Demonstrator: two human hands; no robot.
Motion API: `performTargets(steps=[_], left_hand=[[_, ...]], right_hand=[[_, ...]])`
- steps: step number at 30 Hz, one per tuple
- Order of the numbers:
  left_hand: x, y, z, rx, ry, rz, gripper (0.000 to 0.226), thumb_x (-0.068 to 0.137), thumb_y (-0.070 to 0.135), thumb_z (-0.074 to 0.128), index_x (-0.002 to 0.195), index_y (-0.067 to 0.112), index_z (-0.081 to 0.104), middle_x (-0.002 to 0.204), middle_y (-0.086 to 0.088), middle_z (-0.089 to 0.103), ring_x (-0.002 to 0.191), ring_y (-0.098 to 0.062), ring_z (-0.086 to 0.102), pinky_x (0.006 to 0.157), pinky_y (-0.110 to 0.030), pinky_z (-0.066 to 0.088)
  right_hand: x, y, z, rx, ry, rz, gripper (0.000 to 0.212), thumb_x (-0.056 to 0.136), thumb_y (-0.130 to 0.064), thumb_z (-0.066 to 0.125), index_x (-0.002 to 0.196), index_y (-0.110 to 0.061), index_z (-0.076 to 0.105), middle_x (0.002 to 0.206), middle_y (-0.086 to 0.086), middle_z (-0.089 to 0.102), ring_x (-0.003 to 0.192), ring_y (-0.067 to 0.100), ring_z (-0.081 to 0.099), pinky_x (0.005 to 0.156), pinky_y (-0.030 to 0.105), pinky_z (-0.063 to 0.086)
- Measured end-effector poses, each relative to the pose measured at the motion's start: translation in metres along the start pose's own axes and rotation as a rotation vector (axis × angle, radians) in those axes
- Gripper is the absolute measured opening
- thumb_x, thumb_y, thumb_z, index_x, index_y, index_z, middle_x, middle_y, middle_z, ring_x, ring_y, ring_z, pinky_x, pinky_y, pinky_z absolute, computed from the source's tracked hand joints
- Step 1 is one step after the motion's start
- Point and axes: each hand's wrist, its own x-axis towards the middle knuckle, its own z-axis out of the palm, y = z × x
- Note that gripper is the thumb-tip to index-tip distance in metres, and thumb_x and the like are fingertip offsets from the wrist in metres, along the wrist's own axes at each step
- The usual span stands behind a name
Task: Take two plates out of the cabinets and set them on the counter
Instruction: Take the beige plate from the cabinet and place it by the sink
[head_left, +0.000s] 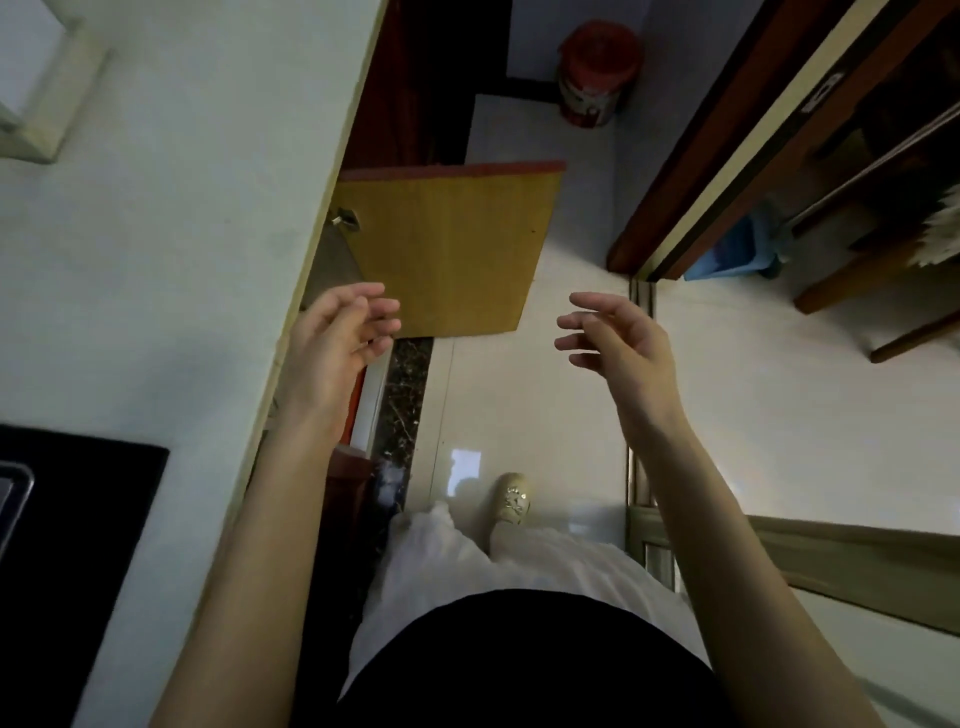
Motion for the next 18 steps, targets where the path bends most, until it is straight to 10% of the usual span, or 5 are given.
performTargets(steps=[18], left_hand=[[0.091,-0.076,-0.011,-0.068,0.279,-0.207,0.021,0.095,0.013,0.043,0.089,0.022,0.061,0.084,0.003,0.068,0.069,0.000,0.066,0.072,-0.021,0.049]], right_hand=[[0.133,0.048,0.086,-0.092,-0.231,0.030,0.025,0.094,0.000,0.041,0.111,-0.013,0.055,0.085,0.000,0.064,0.070,0.012,0.062,0.061,0.017,0.047]])
